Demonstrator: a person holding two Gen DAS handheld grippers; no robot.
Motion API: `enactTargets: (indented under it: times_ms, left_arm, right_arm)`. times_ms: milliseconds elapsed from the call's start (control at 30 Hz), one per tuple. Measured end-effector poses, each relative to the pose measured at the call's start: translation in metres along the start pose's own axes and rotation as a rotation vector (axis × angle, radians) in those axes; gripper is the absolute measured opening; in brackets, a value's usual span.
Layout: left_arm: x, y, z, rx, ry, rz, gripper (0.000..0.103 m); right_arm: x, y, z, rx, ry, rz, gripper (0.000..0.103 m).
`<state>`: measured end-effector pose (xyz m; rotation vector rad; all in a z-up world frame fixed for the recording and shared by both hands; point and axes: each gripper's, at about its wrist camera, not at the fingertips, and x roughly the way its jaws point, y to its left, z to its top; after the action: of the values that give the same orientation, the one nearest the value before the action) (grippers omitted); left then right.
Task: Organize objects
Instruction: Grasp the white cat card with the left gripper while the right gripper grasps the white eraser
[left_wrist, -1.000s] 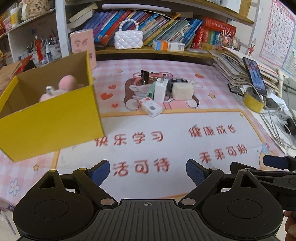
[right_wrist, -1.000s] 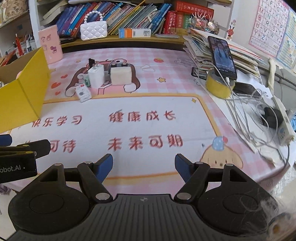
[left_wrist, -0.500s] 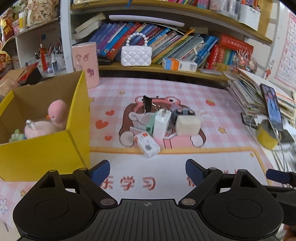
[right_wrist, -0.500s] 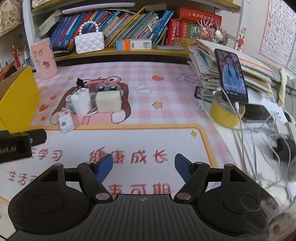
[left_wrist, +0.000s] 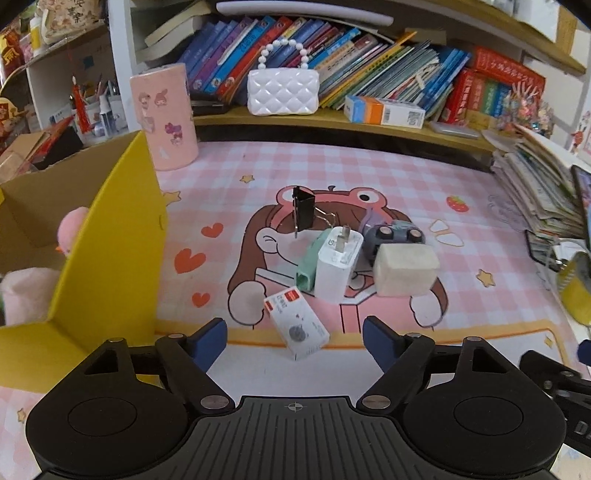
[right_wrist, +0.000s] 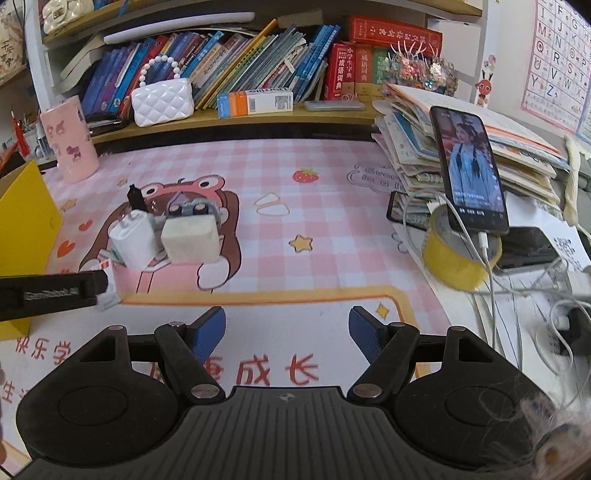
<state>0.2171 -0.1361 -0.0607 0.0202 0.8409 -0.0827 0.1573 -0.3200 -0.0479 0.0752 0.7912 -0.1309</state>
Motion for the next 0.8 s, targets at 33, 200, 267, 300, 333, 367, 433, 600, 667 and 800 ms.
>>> enactTargets:
  times_ms: [33, 200, 267, 300, 333, 367, 433, 600, 667, 800]
  left_arm:
    - [0.003, -0.001, 0.002, -0.003, 0.0, 0.002, 0.082]
    - [0.016, -0.005, 0.007, 0.0, 0.011, 0.022, 0.076]
    - [0.022, -0.006, 0.009, -0.006, 0.023, 0.022, 0.073]
    - [0.024, -0.007, 0.009, -0.011, 0.026, 0.024, 0.073]
    - [0.026, -0.007, 0.01, -0.015, 0.026, 0.026, 0.072]
    - [0.028, -0.007, 0.01, -0.018, 0.027, 0.029, 0.072]
    - [0.034, -0.007, 0.011, -0.021, 0.033, 0.035, 0.072]
    - [0.051, -0.005, 0.012, -0.019, 0.076, 0.062, 0.055]
    - [0.056, -0.003, 0.011, -0.02, 0.096, 0.061, 0.043]
    - [0.048, 0.008, 0.012, -0.076, 0.116, -0.012, 0.029]
  right_arm:
    - [0.002, -0.001, 0.003, -0.002, -0.005, 0.003, 0.072]
    - [0.014, 0.0, 0.011, -0.019, -0.021, 0.02, 0.072]
    - [0.02, 0.001, 0.015, -0.025, -0.022, 0.033, 0.072]
    - [0.023, 0.002, 0.017, -0.031, -0.022, 0.04, 0.072]
    - [0.026, 0.004, 0.018, -0.037, -0.023, 0.045, 0.072]
    - [0.029, 0.006, 0.02, -0.045, -0.025, 0.053, 0.072]
    - [0.035, 0.009, 0.023, -0.065, -0.028, 0.067, 0.072]
    - [0.048, 0.019, 0.034, -0.1, -0.044, 0.102, 0.072]
    - [0.054, 0.023, 0.038, -0.109, -0.049, 0.117, 0.072]
    - [0.067, 0.033, 0.045, -0.128, -0.051, 0.158, 0.072]
